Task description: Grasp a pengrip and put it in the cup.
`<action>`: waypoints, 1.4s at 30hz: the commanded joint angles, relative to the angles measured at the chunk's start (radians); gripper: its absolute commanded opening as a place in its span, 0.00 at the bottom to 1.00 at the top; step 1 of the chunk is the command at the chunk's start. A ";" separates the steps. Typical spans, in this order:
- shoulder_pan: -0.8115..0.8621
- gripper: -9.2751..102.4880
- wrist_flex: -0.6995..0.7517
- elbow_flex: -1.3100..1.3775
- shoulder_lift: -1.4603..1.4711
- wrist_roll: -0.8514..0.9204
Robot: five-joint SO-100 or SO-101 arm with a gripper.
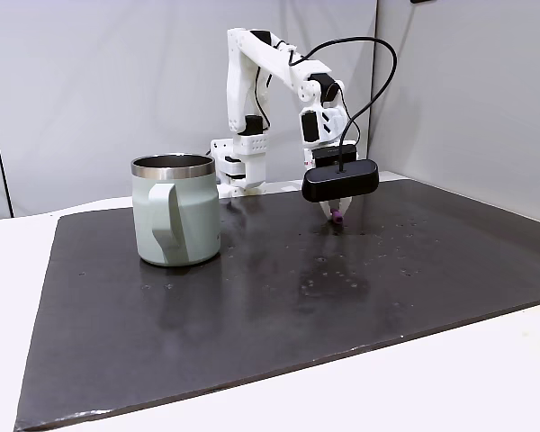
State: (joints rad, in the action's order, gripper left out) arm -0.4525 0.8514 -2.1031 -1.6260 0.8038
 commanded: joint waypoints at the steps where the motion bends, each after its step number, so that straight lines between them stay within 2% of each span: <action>1: 0.025 0.08 -0.037 0.025 0.018 0.017; 7: 0.038 0.08 0.020 0.040 -0.052 0.008; 15: 0.130 0.08 0.356 0.275 -0.241 -0.012; 20: 0.276 0.08 0.554 0.503 -0.261 0.029; 24: 0.425 0.08 0.653 0.618 -0.259 0.095; 36: 0.770 0.08 0.675 0.836 -0.209 0.284; 42: 0.831 0.08 0.574 0.874 -0.163 0.339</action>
State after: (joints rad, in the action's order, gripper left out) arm 0.3528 1.4864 -1.3008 -1.7886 1.1167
